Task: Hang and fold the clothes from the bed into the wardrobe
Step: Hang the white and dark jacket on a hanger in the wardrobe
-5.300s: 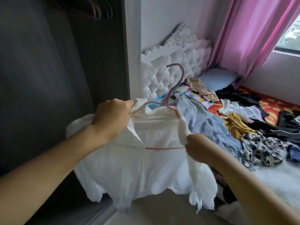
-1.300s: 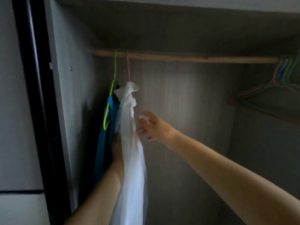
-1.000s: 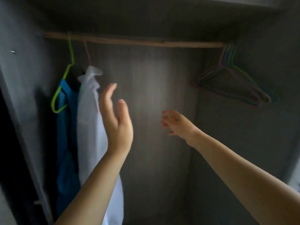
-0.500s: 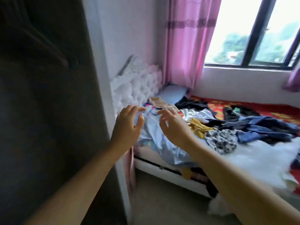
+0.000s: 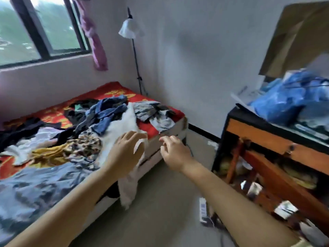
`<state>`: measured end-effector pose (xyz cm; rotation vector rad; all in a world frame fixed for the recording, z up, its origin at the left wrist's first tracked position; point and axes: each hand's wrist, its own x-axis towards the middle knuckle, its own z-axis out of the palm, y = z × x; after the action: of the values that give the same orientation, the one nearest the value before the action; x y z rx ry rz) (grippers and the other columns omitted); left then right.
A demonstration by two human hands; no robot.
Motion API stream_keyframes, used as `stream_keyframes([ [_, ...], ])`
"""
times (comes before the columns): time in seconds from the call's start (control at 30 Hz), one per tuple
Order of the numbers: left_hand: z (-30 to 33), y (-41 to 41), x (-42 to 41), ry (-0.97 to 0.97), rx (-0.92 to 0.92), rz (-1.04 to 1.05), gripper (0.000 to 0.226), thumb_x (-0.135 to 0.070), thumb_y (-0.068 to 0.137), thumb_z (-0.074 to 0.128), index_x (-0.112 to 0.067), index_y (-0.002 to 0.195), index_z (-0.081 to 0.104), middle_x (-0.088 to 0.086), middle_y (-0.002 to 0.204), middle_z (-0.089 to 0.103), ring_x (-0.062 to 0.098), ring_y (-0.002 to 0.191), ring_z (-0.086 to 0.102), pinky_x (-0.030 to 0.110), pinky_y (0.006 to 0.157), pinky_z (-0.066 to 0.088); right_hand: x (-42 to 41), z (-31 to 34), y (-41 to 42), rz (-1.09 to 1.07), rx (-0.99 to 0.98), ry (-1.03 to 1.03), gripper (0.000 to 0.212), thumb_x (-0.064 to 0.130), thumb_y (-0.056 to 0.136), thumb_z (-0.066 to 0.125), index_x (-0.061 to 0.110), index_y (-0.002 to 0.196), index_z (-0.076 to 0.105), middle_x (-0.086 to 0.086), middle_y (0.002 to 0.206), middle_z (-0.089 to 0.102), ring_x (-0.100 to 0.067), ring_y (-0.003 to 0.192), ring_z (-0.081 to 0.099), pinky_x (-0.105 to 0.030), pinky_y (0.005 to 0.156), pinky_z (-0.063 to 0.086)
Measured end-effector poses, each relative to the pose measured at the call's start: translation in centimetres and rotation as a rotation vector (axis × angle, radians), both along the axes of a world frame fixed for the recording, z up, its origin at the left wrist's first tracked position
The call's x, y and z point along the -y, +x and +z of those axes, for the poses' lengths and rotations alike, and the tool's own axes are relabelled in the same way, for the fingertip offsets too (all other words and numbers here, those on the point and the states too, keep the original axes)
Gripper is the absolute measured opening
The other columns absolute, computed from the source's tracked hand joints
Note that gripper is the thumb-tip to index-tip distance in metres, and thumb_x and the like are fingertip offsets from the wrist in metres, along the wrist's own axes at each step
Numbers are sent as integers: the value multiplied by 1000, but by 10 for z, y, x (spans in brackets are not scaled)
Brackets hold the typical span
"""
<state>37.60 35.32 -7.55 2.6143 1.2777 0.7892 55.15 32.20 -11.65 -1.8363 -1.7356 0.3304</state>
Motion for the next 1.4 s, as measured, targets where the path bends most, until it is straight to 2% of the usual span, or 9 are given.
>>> stream_keyframes([
  [0.23, -29, 138, 24, -80, -90, -464, 62, -48, 81, 23, -17, 116, 63, 4, 114, 61, 27, 109, 55, 37, 93, 42, 104, -29, 110, -407, 3, -95, 30, 22, 96, 41, 17, 124, 53, -7, 118, 53, -26, 107, 54, -35, 87, 45],
  [0.4, -50, 225, 62, -130, -134, -714, 35, -29, 94, 42, -21, 124, 57, 1, 120, 57, 22, 114, 51, 35, 97, 40, 181, -23, 187, -661, -31, -54, 25, 17, 97, 44, 14, 116, 61, -4, 112, 55, -20, 100, 57, -28, 80, 44],
  [0.63, -53, 364, 81, -84, -177, -899, 33, -27, 97, 43, -23, 127, 54, -1, 126, 53, 19, 119, 45, 34, 98, 38, 210, -20, 323, -792, 18, -166, 25, 18, 96, 42, 15, 111, 63, -4, 112, 56, -24, 97, 57, -36, 86, 47],
  [0.87, -92, 545, 93, -131, -629, -984, 31, -28, 97, 39, -21, 123, 55, 3, 123, 53, 23, 112, 51, 35, 87, 43, 189, -110, 477, -703, -116, -655, 36, 11, 94, 41, 14, 59, 44, -2, 66, 46, -22, 80, 50, -26, 63, 38],
  [0.97, -131, 613, 96, -190, -885, -1049, 34, -27, 97, 40, -14, 124, 55, 6, 120, 59, 22, 104, 57, 32, 80, 47, 192, -173, 514, -713, -217, -802, 21, 12, 93, 43, 4, 90, 63, -11, 98, 61, -27, 100, 58, -25, 70, 43],
  [1.13, -222, 669, 102, -288, -1114, -1107, 37, -25, 98, 39, -4, 125, 55, 13, 124, 59, 27, 113, 56, 34, 93, 44, 219, -272, 507, -763, -332, -900, 23, 27, 91, 50, 9, 102, 60, -11, 105, 61, -30, 111, 57, -30, 75, 43],
  [1.2, -264, 672, 108, -338, -1170, -1101, 35, -23, 97, 43, -4, 123, 56, 13, 123, 60, 28, 113, 56, 32, 89, 42, 239, -317, 494, -787, -443, -998, 68, 44, 86, 60, 9, 139, 36, -16, 139, 42, -33, 130, 41, -35, 98, 40],
  [1.27, -307, 664, 112, -410, -1239, -1119, 38, -23, 94, 48, -7, 129, 50, 13, 124, 58, 29, 114, 55, 30, 85, 42, 259, -351, 474, -750, -573, -1064, 102, 53, 79, 66, 17, 152, 4, -18, 156, 12, -37, 142, 18, -41, 112, 25],
  [1.4, -392, 622, 111, -444, -1450, -1164, 79, -42, 76, 69, -18, 141, 32, 11, 135, 46, 31, 123, 47, 44, 99, 43, 281, -406, 436, -713, -626, -1007, 114, 57, 72, 70, 26, 151, -6, -14, 157, -8, -40, 144, -2, -49, 116, 15],
])
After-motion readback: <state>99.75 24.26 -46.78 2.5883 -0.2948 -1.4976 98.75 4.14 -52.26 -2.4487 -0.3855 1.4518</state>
